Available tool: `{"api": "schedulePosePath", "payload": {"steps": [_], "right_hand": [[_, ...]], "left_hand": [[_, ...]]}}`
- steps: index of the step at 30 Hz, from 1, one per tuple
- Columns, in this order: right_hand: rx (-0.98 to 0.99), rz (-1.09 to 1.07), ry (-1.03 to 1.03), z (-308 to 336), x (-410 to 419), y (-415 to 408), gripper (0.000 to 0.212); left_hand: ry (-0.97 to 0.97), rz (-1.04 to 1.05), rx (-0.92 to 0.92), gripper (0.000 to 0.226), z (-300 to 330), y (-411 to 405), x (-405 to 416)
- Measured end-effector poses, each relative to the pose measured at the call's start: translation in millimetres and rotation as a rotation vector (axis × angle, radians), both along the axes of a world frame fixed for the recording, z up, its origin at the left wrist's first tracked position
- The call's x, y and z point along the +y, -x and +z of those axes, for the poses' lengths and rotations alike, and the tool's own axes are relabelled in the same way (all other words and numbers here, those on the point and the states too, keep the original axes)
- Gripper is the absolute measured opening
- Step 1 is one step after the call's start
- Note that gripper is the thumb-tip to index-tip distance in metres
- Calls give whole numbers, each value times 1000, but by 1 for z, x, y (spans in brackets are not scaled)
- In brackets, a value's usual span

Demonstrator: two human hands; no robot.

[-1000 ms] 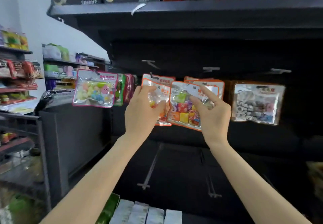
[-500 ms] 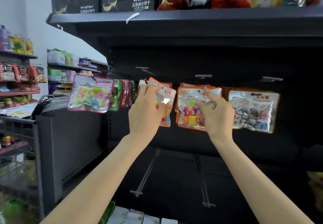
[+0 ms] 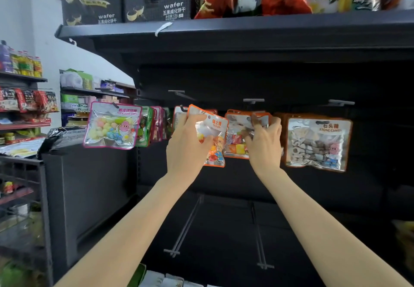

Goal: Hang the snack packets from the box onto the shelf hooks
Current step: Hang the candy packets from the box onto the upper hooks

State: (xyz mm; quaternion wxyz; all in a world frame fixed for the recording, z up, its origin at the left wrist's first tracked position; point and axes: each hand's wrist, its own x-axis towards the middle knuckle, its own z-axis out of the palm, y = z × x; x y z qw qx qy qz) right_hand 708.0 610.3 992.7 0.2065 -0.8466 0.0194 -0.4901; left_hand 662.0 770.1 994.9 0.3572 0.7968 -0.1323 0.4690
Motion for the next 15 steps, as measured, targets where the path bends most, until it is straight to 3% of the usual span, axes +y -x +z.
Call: {"api": "schedulePosePath", "payload": {"steps": [6,11,15], "right_hand": [[-87,-29,56,3,-1,0,38],[-277,239,-98,-4,-15,24,25],[-154,563,-336,-5,-23,48,26]], "left_hand": [[78,-210,67,40,-2,2,0],[121,-433,115,39,-3,9,-2],[179,-573,89,38,-2,14,-16]]}}
